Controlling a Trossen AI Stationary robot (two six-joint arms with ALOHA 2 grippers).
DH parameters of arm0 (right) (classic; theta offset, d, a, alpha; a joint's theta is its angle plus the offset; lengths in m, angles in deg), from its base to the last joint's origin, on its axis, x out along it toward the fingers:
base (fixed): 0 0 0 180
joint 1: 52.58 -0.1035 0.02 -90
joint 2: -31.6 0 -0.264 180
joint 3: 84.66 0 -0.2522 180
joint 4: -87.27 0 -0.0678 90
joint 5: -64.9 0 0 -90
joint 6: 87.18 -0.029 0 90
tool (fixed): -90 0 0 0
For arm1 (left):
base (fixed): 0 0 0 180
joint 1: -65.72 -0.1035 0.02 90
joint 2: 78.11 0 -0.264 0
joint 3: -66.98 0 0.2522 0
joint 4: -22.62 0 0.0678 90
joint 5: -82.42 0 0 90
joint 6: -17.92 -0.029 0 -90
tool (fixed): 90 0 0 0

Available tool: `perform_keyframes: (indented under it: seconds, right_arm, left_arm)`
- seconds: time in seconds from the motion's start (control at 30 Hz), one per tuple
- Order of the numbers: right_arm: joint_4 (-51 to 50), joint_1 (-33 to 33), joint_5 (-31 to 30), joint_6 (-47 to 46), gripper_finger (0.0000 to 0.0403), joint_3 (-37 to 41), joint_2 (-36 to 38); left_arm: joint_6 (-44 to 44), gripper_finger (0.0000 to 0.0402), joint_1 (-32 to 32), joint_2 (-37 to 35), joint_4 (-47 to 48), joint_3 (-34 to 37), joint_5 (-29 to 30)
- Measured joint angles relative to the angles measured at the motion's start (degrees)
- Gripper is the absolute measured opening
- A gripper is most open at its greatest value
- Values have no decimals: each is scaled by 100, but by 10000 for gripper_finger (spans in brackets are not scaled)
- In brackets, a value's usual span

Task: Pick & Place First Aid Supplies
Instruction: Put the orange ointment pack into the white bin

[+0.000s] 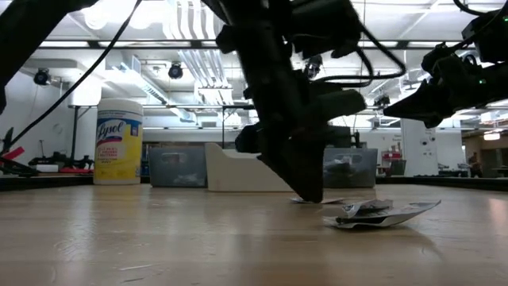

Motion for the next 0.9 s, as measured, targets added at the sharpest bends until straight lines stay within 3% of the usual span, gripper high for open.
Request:
perform_keyframes:
  seconds: [0.13, 0.33, 0.63, 0.9]
  right_arm:
    - [0, 2, 0, 0, 8, 0, 0]
    - [0, 0, 0, 2, 8, 1, -2]
    - [0, 0, 0, 103, 8, 0, -2]
    - [0, 0, 0, 86, 8, 0, -2]
  left_arm:
    - [301, 76, -12, 11, 43, 418, -67]
    - [384, 7, 6, 18, 84, 581, -109]
    - [381, 2, 16, -5, 91, 581, -8]
    - [321, 26, -87, -465, 317, 598, 436]
